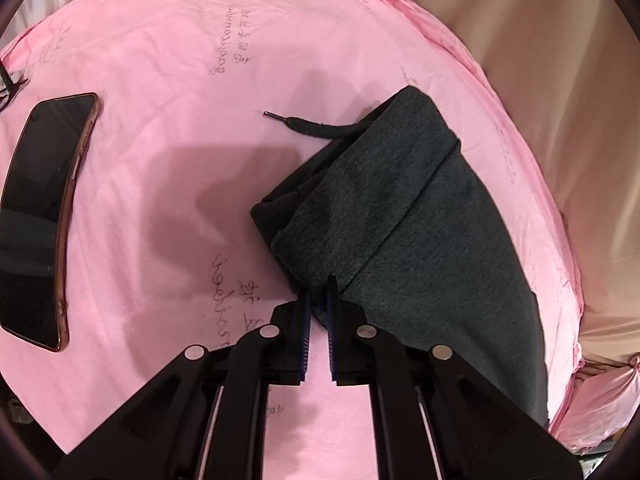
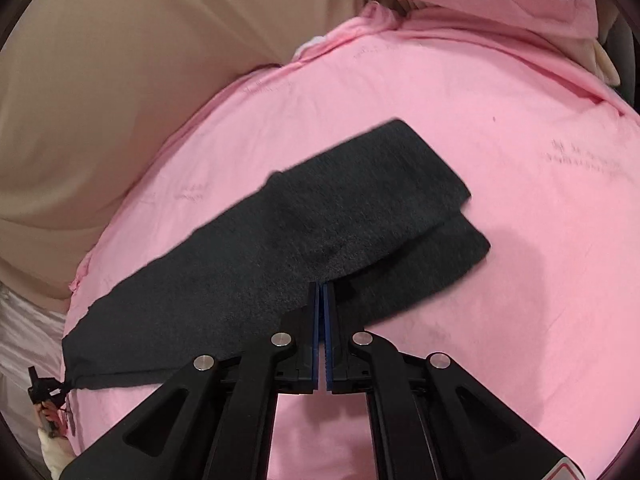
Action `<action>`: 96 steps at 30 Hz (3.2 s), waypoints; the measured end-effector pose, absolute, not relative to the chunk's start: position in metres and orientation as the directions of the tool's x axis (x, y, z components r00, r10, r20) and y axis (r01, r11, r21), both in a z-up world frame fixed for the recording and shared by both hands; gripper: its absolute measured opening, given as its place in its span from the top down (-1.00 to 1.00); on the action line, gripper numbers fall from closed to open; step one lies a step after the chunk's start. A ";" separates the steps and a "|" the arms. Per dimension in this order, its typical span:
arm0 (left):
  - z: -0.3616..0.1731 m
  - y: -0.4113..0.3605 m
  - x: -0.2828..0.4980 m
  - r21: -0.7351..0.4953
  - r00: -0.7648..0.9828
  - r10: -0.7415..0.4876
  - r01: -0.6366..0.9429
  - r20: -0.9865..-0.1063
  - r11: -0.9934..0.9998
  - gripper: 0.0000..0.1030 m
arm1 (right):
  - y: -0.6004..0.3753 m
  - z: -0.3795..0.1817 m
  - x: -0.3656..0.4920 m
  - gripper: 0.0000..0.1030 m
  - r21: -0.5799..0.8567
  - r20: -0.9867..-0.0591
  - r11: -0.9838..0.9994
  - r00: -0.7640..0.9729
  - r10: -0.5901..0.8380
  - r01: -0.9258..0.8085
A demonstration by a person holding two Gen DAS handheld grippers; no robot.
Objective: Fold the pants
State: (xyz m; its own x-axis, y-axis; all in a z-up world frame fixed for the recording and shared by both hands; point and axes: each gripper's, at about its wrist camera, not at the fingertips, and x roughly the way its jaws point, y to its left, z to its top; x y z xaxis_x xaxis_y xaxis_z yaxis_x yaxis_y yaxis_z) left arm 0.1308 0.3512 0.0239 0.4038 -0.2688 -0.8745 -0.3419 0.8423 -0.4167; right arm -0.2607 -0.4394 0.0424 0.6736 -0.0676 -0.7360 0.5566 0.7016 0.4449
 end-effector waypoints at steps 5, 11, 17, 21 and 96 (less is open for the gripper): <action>0.026 0.355 0.129 -0.407 0.386 -0.269 -0.338 -0.882 0.849 0.86 | -0.450 0.043 -0.263 0.55 0.471 -0.716 0.674 0.693 -0.084 0.569; 0.041 0.351 0.143 -0.416 0.380 -0.286 -0.323 -0.880 0.850 0.87 | -0.467 0.058 -0.254 0.95 0.526 -0.656 0.647 0.747 -0.104 0.552; 0.077 0.370 0.143 -0.497 0.410 -0.365 -0.283 -0.836 0.820 0.87 | -0.453 0.087 -0.274 0.98 0.416 -0.636 0.707 0.738 -0.223 0.572; 0.036 0.381 0.159 -0.445 0.299 -0.354 -0.341 -0.886 0.828 0.83 | -0.465 0.046 -0.289 0.95 0.405 -0.708 0.639 0.666 -0.235 0.655; 0.025 0.116 0.034 0.106 0.501 0.073 0.037 -0.862 0.994 -0.14 | -0.472 0.023 -0.315 0.84 0.533 -0.667 0.646 0.741 -0.077 0.547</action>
State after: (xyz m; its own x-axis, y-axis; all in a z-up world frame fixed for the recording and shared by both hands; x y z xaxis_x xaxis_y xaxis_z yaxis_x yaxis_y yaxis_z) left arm 0.0337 0.1157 0.0249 0.5013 0.0733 -0.8622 0.0372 0.9937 0.1062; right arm -0.3145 -0.4718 0.0233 0.7409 -0.0771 -0.6671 0.5469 0.6459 0.5327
